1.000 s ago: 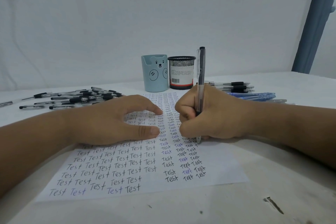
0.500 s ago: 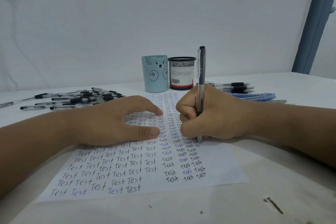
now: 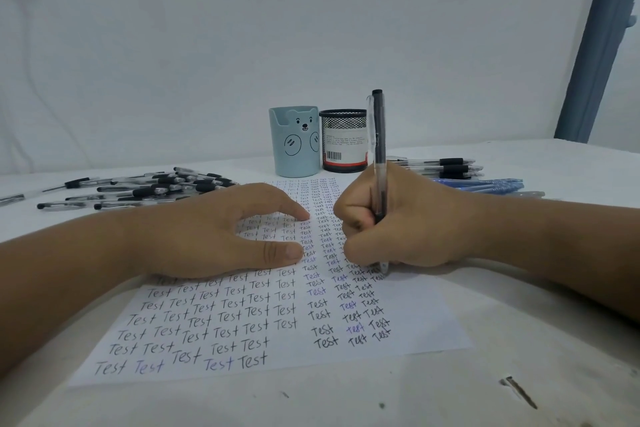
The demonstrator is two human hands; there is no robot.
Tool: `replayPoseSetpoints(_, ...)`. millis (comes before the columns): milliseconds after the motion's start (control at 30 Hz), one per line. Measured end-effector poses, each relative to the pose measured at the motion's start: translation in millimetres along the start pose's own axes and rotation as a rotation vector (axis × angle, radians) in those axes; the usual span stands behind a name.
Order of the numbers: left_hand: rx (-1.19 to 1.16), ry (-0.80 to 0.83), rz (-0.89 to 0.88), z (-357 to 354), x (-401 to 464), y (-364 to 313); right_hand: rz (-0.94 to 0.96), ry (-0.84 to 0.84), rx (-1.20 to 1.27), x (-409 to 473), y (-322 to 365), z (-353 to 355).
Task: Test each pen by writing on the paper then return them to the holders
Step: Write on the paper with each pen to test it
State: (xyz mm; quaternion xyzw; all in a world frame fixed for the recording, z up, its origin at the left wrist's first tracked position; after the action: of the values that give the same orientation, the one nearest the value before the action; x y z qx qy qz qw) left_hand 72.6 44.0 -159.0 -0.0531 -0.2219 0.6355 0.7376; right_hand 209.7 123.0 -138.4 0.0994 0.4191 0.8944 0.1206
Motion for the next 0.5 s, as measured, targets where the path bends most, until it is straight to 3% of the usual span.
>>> replayPoseSetpoints(400,0.033,0.008,0.005,-0.6,0.4,0.9,-0.002,0.038,-0.011,0.5,0.0,-0.6)
replayPoseSetpoints(500,0.043,0.014,-0.002,-0.8,0.9,2.0,-0.02,-0.005,0.084,1.1,-2.2,5.2)
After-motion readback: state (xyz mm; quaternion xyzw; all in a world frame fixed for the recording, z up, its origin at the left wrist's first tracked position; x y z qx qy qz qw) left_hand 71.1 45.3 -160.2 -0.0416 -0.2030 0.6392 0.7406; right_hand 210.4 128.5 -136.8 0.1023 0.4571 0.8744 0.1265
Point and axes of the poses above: each hand's wrist, its own x-axis towards the middle knuckle, its own z-axis out of the back of the hand, y = z × x, the point moved 8 cm from there along x, towards the middle knuckle, and after that the axes turned 14 degrees about -z, right-handed, at the moved point
